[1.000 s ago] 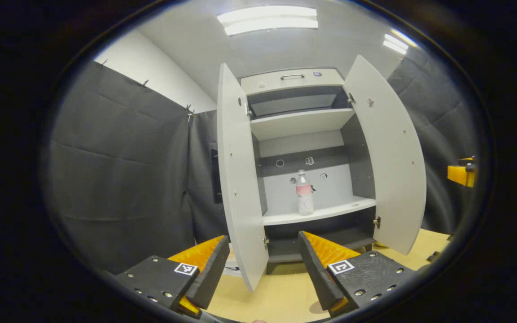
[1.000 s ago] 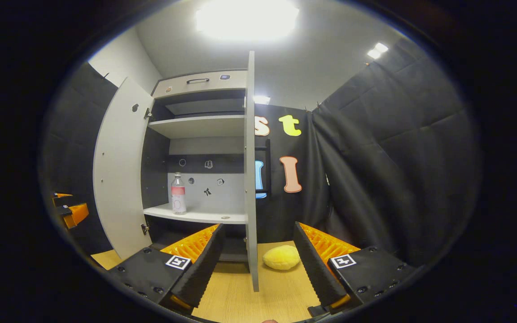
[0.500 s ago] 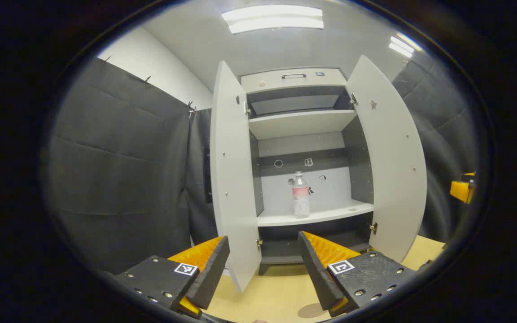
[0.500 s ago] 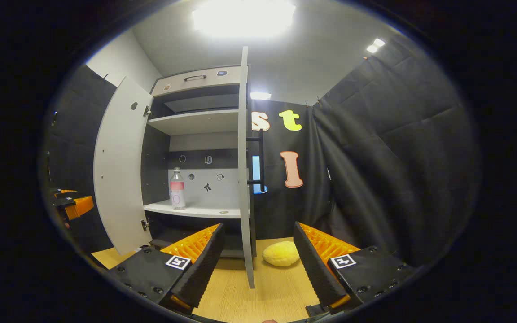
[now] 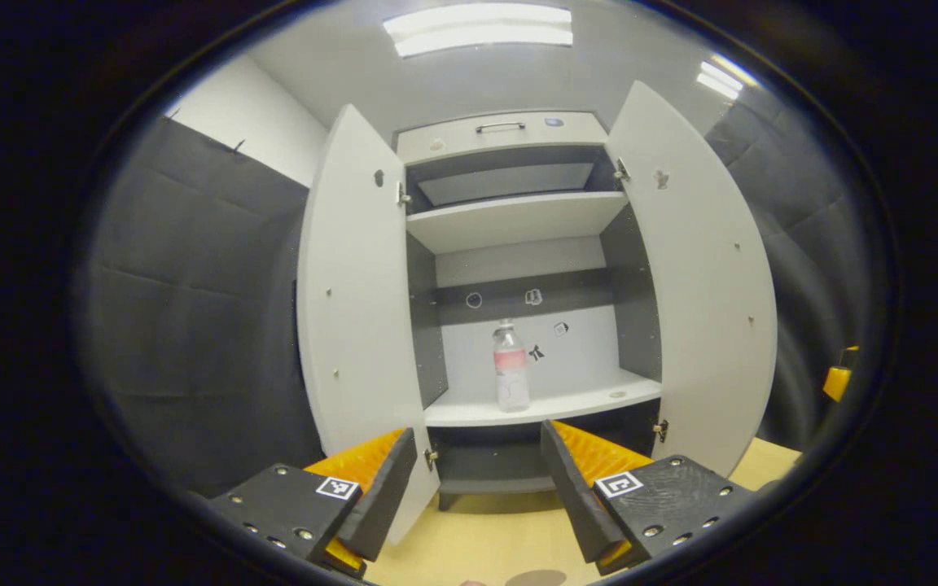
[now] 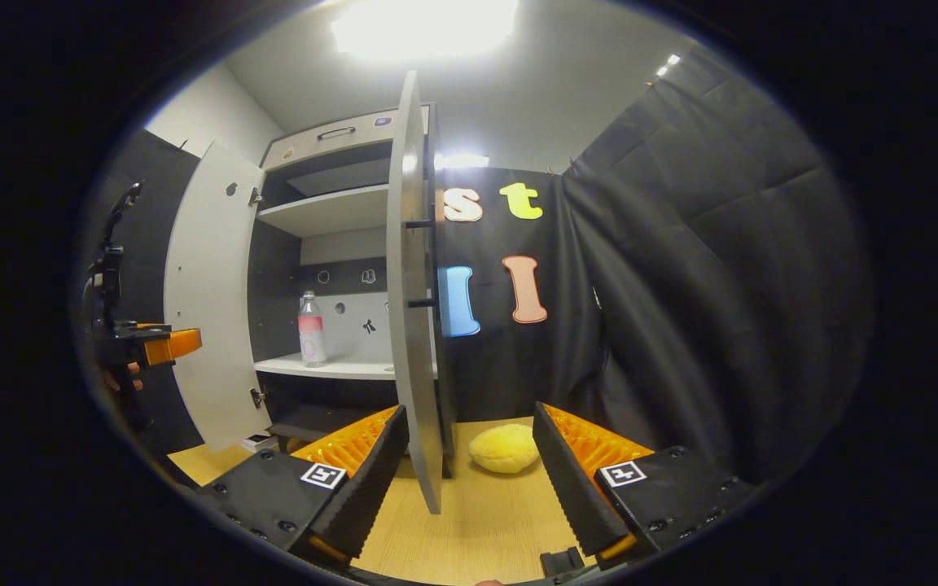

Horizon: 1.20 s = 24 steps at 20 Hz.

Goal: Grasp the bottle in the cabinet with the left hand and place it on the coaster, then close the right door with the right hand and the left door with the left hand.

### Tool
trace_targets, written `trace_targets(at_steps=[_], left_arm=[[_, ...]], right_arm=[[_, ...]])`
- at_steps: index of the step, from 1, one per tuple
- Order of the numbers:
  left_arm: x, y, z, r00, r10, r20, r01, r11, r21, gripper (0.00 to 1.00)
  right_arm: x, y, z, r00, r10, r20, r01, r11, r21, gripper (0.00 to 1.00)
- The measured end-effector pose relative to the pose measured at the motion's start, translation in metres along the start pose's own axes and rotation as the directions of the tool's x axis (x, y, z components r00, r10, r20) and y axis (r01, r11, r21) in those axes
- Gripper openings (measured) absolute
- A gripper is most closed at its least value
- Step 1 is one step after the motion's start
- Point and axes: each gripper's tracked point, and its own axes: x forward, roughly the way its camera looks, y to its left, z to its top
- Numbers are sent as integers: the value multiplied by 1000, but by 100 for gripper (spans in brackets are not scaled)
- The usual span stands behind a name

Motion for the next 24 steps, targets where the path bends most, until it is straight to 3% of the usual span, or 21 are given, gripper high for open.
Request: trace_targets(at_steps=[1, 2, 15, 16, 17, 20, 21, 22, 23, 24], left_arm=[[11, -4, 2, 1000, -8, 10, 8, 1000, 8, 86], [24, -8, 5, 1000, -15, 20, 15, 1000, 11, 89], [202, -30, 18, 987, -141, 72, 146, 986, -75, 89], [212, -31, 16, 986, -147, 75, 153, 985, -79, 96], [222, -33, 14, 985, -153, 80, 159, 984, -82, 89], [255, -37, 3, 983, -166, 77, 173, 981, -92, 89], [266, -40, -2, 983, -173, 67, 179, 979, -94, 96], [276, -42, -9, 982, -179, 58, 183, 979, -93, 89], [285, -45, -16, 982, -182, 45, 186, 979, -88, 89], [294, -46, -23, 982, -185, 33, 187, 979, -83, 96]], right_arm=[[2, -4, 0, 1000, -11, 3, 11, 1000, -3, 97], [5, -7, -1, 1000, -24, 4, 24, 1000, -11, 97], [55, -19, 10, 972, -234, 39, 234, 972, -10, 97], [58, -20, 9, 968, -246, 39, 247, 969, -14, 97], [60, -21, 9, 965, -258, 37, 259, 966, -18, 97], [65, -25, 7, 954, -297, 29, 298, 955, -19, 97], [67, -27, 7, 950, -310, 25, 311, 950, -16, 97], [67, -29, 6, 946, -324, 22, 324, 946, -14, 97], [67, -31, 5, 941, -339, 18, 339, 941, -14, 97], [67, -33, 3, 936, -351, 13, 351, 936, -13, 97]])
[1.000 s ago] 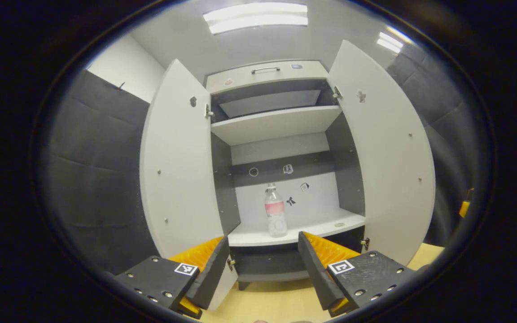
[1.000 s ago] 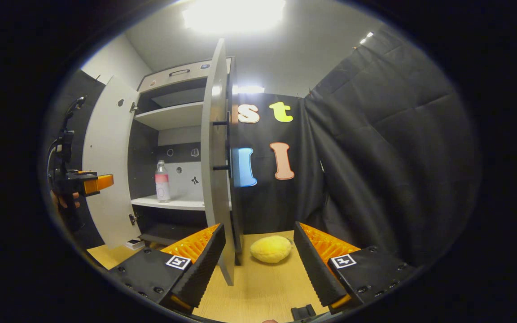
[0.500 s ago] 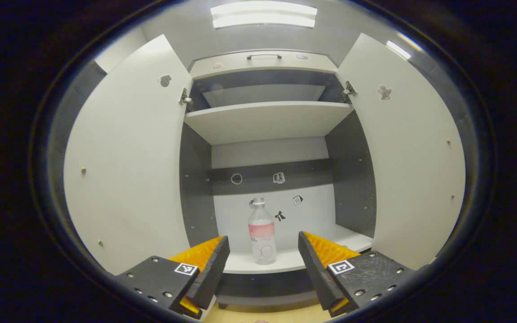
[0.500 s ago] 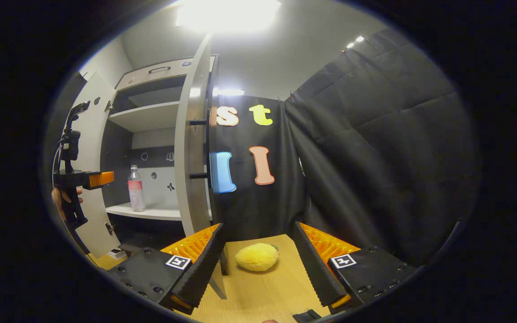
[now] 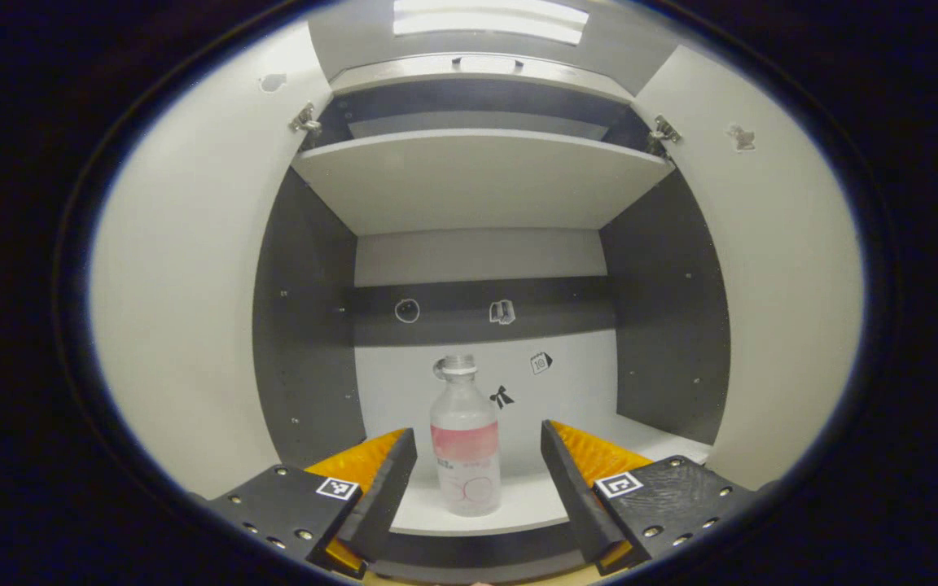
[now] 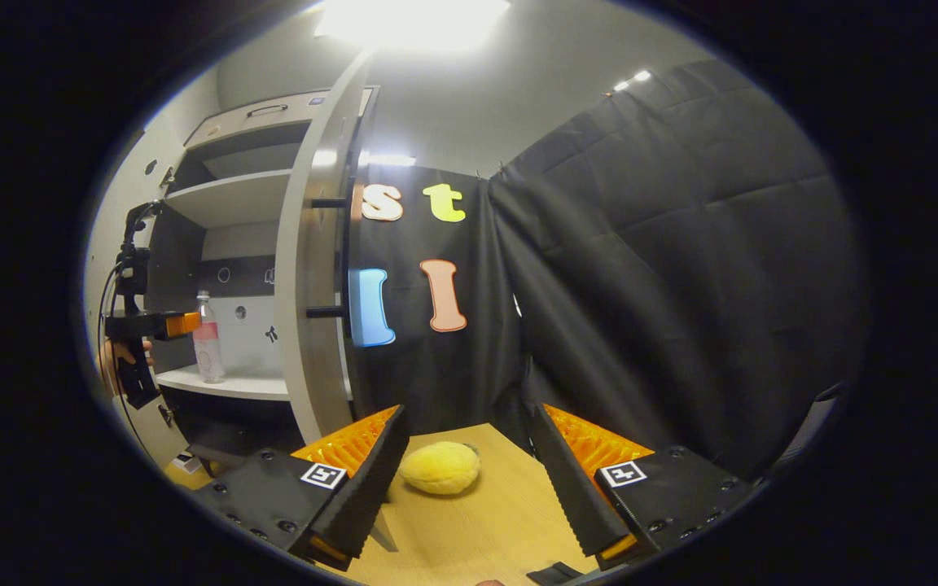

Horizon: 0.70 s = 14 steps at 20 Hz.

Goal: Grasp the bottle in the cabinet with the left hand and place it on the coaster, then close the right door with the right hand and the left door with the left hand.

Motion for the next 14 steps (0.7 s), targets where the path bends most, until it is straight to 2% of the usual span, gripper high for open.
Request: trace_targets(at_steps=[5, 6, 7, 8, 9, 10, 13, 14], left_arm=[[36, 4, -20, 999, -6, -36, 6, 1000, -19, 96], [40, 5, -24, 999, -6, -41, 5, 1000, -22, 82], [45, 7, -25, 999, -3, -46, 2, 1000, -22, 96], [48, 8, -24, 999, 0, -43, -1, 1000, -22, 96], [51, 8, -22, 999, -2, -36, 1, 1000, -20, 82], [54, 10, -20, 1000, -9, -28, 9, 1000, -10, 89], [52, 14, -17, 999, 6, -37, -6, 1000, 3, 65], [48, 15, -15, 999, 16, -36, -16, 1000, 6, 65]], right_arm=[[-2, -6, 0, 999, -39, -9, 39, 999, 1, 97], [-3, -6, 0, 999, -41, -13, 41, 999, 2, 97], [-3, -5, -1, 999, -41, -17, 41, 999, 2, 97], [-4, -6, -2, 999, -39, -22, 39, 999, 3, 97], [-4, -6, -2, 999, -36, -24, 36, 999, 3, 97], [-5, -6, -2, 999, -34, -23, 34, 999, 2, 94], [-6, -6, 0, 1000, -21, -19, 21, 1000, -2, 94], [-6, -6, 1, 1000, -15, -16, 15, 1000, -4, 94]])
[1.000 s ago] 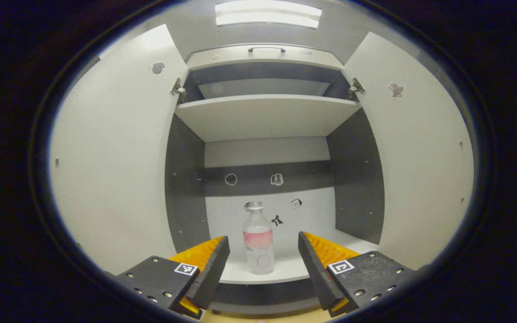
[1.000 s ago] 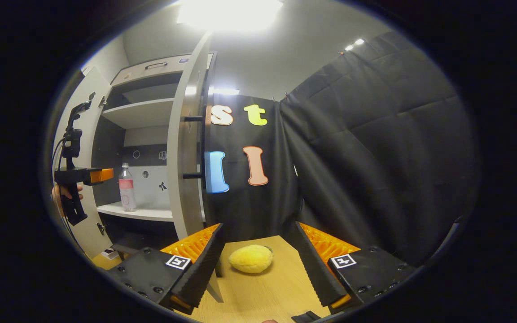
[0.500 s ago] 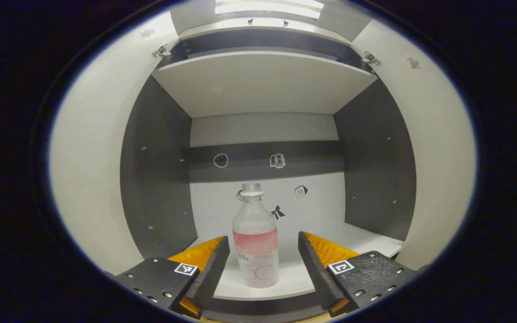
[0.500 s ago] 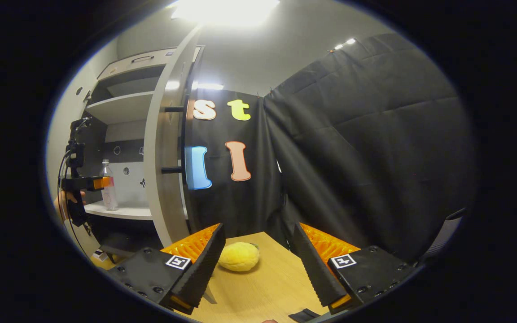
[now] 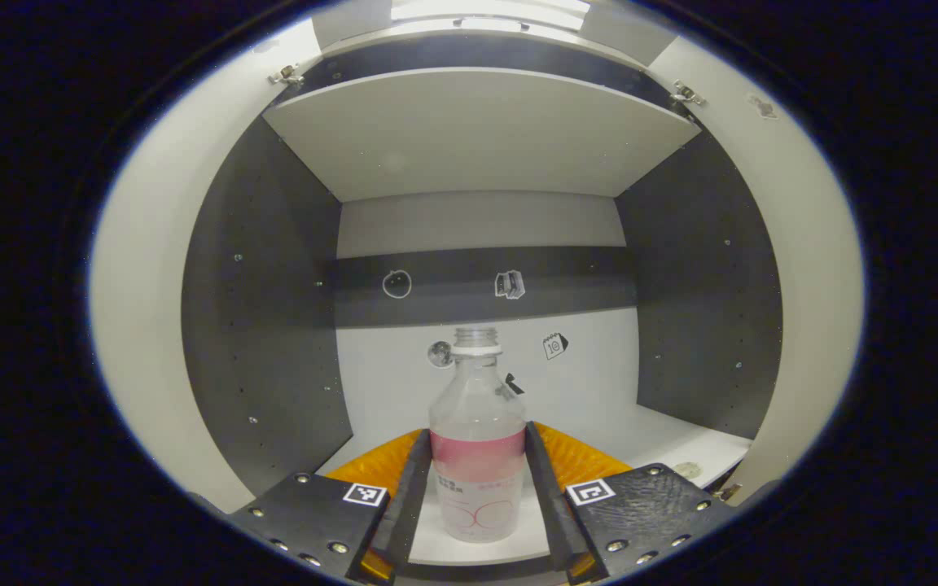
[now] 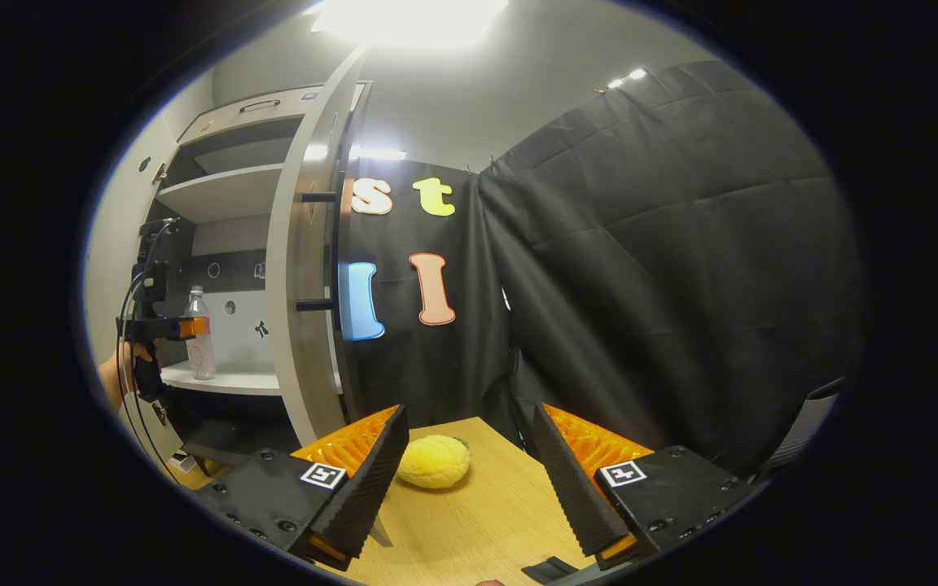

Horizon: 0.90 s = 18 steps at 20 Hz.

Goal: Grasp the bottle in the cabinet with the left hand and place it on the coaster, then close the right door with the right hand and the left door with the left hand.

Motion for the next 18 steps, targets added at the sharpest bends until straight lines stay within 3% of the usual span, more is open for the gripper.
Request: trace_targets(at_steps=[1, 2, 10, 18], left_arm=[[-7, 1, 6, 1000, -2, 10, 2, 1000, -9, 72], [-15, 0, 10, 1000, -5, 23, 5, 1000, -21, 65], [-90, -2, 27, 998, -4, 56, 5, 1000, -28, 65], [-166, -15, -6, 1000, 29, 13, -28, 999, -20, 65]], right_arm=[[0, 0, 1, 1000, 7, 2, -7, 1000, -1, 94], [-2, 0, 3, 1000, 14, 5, -14, 1000, -2, 94], [-6, 0, 8, 996, 88, 4, -88, 996, 0, 97], [-29, -19, 4, 983, 186, 1, -186, 983, -12, 97]])
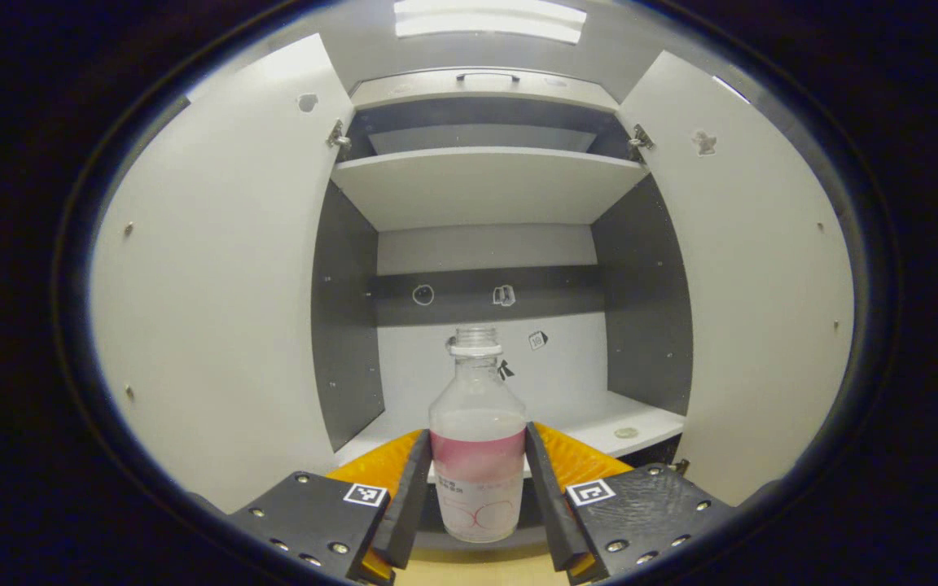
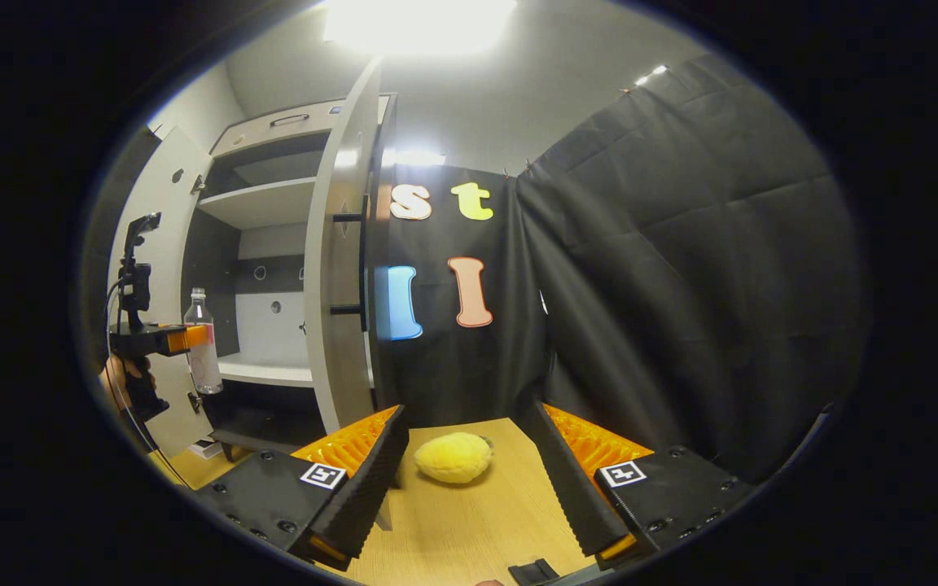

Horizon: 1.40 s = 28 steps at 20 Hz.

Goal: Grasp the bottle in the cabinet with the left hand and place it on the coaster, then close the right door with the right hand and the left door with the left hand.

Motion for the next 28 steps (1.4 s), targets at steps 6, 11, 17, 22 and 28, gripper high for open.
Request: trace_targets(at_steps=[6, 11, 17, 22, 28], left_arm=[[-51, -8, -25, 1000, 12, 1, -12, 1000, -25, 65], [-89, -11, -53, 1000, 16, -18, -17, 999, -50, 65], [-136, -8, -110, 999, 17, -50, -20, 997, -69, 65], [-167, -5, -160, 993, 11, -119, -21, 996, -85, 65], [-195, -24, -204, 986, -24, -165, 9, 996, -92, 65]], right_arm=[[-9, -10, -1, 999, 36, -9, -36, 999, -11, 97], [-21, -10, -8, 997, 72, -21, -73, 997, -26, 97], [-27, 5, -17, 992, 116, -46, -118, 992, -53, 97], [-36, 21, -24, 987, 145, -66, -150, 986, -73, 97], [-49, 25, -35, 983, 156, -96, -164, 983, -87, 97]])
